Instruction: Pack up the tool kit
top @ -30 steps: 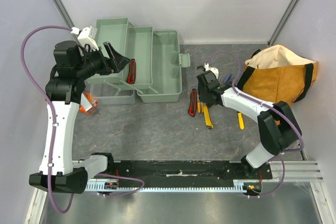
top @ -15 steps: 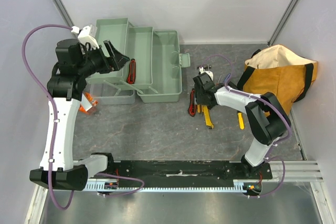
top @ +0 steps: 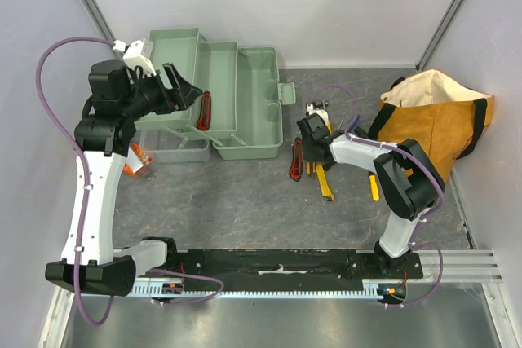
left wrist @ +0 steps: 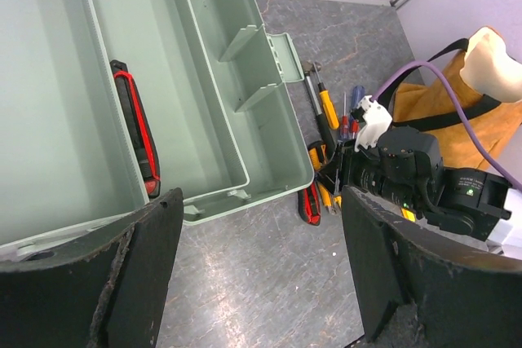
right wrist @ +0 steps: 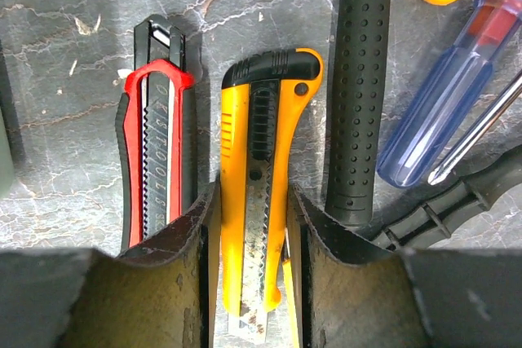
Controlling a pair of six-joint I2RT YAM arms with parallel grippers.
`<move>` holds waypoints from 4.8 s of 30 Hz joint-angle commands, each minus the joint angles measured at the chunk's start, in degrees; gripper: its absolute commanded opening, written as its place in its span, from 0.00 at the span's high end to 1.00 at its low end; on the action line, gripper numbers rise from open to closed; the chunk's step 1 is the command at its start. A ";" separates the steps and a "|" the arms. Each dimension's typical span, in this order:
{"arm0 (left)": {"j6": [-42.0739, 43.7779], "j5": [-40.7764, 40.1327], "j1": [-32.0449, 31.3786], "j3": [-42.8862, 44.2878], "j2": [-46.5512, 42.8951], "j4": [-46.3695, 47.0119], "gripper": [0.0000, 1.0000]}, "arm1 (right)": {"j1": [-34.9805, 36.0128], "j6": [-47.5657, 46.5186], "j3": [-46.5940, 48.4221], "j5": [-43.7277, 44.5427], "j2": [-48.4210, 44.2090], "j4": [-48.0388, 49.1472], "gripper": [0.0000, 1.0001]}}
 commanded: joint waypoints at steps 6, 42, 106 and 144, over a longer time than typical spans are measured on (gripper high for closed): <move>1.61 -0.19 -0.29 0.62 -1.94 0.32 0.17 | -0.04 0.35 7.49 4.75 -7.96 -1.89 0.78; -3.93 1.48 -0.20 -5.18 -7.92 4.28 0.16 | 19.29 2.11 60.59 9.15 20.76 -0.93 0.76; -2.70 -0.89 -0.20 -5.18 -6.69 3.84 0.17 | 16.92 13.79 65.44 -0.95 32.46 3.21 0.47; -0.24 -0.98 -0.20 -3.51 -6.78 2.61 0.08 | -0.12 -0.52 29.43 -0.35 -8.21 -9.00 0.16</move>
